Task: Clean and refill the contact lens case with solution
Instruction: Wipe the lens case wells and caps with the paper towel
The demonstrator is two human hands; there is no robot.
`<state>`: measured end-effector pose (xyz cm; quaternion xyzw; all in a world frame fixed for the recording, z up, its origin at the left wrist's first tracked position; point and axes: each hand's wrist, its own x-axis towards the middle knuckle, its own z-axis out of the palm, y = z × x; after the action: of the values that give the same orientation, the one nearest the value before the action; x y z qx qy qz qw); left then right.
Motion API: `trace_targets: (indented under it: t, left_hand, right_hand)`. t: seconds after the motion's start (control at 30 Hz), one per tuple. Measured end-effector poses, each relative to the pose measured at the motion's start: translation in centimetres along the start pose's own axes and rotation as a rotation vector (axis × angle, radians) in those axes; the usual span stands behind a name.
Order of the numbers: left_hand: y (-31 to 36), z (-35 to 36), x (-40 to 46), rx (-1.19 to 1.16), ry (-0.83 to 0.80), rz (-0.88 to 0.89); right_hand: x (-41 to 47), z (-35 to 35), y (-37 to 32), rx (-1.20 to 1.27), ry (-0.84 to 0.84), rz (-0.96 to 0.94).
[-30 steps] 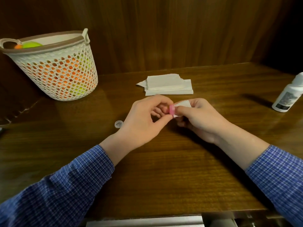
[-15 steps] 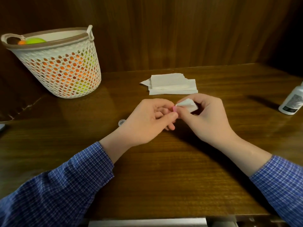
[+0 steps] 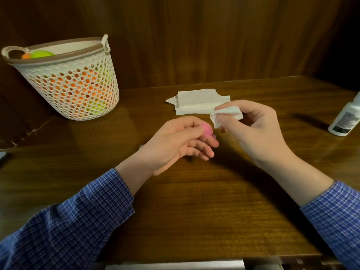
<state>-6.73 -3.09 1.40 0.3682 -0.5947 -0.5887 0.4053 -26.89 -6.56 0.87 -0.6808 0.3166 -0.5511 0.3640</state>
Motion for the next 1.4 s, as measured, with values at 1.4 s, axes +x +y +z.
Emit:
trace_targets:
  t: [1.4]
  left_hand:
    - [-0.5, 0.0, -0.4, 0.574, 0.194, 0.324]
  right_hand:
    - [0.4, -0.1, 0.3, 0.717, -0.406, 0.887]
